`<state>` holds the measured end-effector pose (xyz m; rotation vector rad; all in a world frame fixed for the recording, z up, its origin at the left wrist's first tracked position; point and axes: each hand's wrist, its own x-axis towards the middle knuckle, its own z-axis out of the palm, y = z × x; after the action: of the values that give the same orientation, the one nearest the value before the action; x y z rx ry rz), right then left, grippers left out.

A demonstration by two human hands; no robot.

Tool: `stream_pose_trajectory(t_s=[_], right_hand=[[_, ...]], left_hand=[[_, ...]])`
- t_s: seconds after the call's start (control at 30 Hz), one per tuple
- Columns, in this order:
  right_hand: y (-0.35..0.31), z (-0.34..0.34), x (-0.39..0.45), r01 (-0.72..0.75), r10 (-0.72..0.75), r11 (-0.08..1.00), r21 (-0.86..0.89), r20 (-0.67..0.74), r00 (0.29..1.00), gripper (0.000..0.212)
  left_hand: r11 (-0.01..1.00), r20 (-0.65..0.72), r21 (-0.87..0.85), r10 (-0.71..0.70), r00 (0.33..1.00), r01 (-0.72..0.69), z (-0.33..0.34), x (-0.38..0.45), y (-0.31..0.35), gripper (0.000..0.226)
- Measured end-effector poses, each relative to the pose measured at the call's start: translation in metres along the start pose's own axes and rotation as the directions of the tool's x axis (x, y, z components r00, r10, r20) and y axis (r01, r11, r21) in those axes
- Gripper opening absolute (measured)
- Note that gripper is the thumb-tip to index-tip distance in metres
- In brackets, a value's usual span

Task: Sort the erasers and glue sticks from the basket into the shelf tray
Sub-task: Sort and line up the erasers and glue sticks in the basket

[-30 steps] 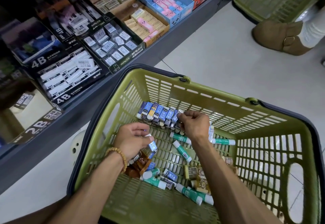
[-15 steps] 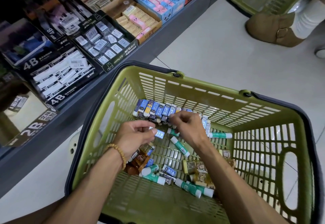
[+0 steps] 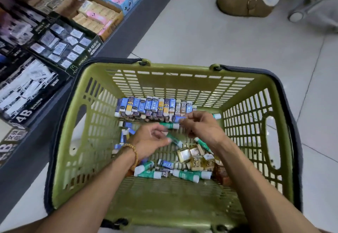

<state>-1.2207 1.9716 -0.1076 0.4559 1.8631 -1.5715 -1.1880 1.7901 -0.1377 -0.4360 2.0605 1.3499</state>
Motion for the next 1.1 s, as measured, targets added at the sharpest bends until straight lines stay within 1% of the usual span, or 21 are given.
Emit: stream_pose_trajectory(t_s=[0.03,0.1,0.13,0.17,0.2,0.27,0.33,0.4,0.47,0.57,0.7,0.8,0.93,1.0,1.07,1.1], right_hand=[[0.002,-0.006,-0.001,0.003,-0.003,1.000,0.001,-0.022,1.000,0.015],[0.007,-0.015,-0.003,0.012,-0.012,1.000,0.009,-0.046,0.999,0.016],[0.009,-0.018,-0.004,0.019,-0.018,0.999,0.026,-0.053,0.998,0.014],[0.011,-0.021,-0.004,0.023,-0.021,0.999,0.038,-0.056,0.998,0.013],[0.013,-0.024,-0.003,0.025,-0.023,0.999,0.035,-0.060,0.998,0.013],[0.018,-0.027,-0.001,0.028,-0.026,0.999,0.025,-0.072,0.997,0.017],[0.023,-0.029,0.000,0.027,-0.025,0.999,0.020,-0.085,0.996,0.020],[0.025,-0.029,0.001,0.027,-0.025,0.999,0.019,-0.086,0.996,0.020],[0.026,-0.028,0.003,0.029,-0.027,0.999,0.019,-0.079,0.996,0.019],[0.025,-0.026,0.004,0.020,-0.017,0.999,0.032,-0.079,0.997,0.014],[0.024,-0.023,0.004,0.017,-0.016,1.000,0.019,-0.078,0.997,0.012],[0.024,-0.022,0.003,0.011,-0.009,1.000,0.026,-0.076,0.997,0.011],[0.025,-0.024,0.003,-0.006,0.012,0.998,0.062,-0.103,0.995,0.010],[0.024,-0.023,0.002,-0.010,0.020,0.997,0.081,-0.122,0.992,0.011],[0.022,-0.023,0.002,-0.009,0.022,0.995,0.095,-0.139,0.990,0.010],[0.022,-0.022,0.002,-0.008,0.021,0.995,0.096,-0.143,0.989,0.011]], left_hand=[[0.994,0.105,0.108,-0.032,0.994,0.021,0.005,0.002,-0.008,0.028],[0.964,0.307,0.264,-0.123,0.944,0.040,0.018,0.005,-0.021,0.029],[0.924,0.377,0.381,-0.152,0.914,-0.003,0.024,0.006,-0.027,0.032],[0.860,0.424,0.506,-0.182,0.887,-0.066,0.029,0.009,-0.032,0.040],[0.791,0.445,0.598,-0.193,0.874,-0.130,0.033,0.011,-0.035,0.048],[0.690,0.453,0.694,-0.198,0.869,-0.204,0.037,0.015,-0.036,0.056],[0.625,0.461,0.738,-0.192,0.867,-0.254,0.040,0.017,-0.035,0.054],[0.559,0.474,0.775,-0.203,0.857,-0.297,0.042,0.016,-0.034,0.048],[0.520,0.486,0.790,-0.206,0.850,-0.325,0.043,0.016,-0.034,0.040],[0.526,0.494,0.786,-0.222,0.840,-0.323,0.042,0.015,-0.034,0.034],[0.546,0.515,0.780,-0.279,0.811,-0.307,0.041,0.016,-0.032,0.042],[0.515,0.535,0.791,-0.320,0.782,-0.330,0.044,0.015,-0.029,0.045],[0.502,0.545,0.794,-0.337,0.768,-0.343,0.044,0.014,-0.028,0.045],[0.502,0.546,0.792,-0.327,0.771,-0.348,0.043,0.013,-0.027,0.043],[0.544,0.537,0.776,-0.305,0.786,-0.319,0.040,0.009,-0.025,0.042],[0.587,0.528,0.756,-0.285,0.800,-0.289,0.038,0.007,-0.024,0.044]])
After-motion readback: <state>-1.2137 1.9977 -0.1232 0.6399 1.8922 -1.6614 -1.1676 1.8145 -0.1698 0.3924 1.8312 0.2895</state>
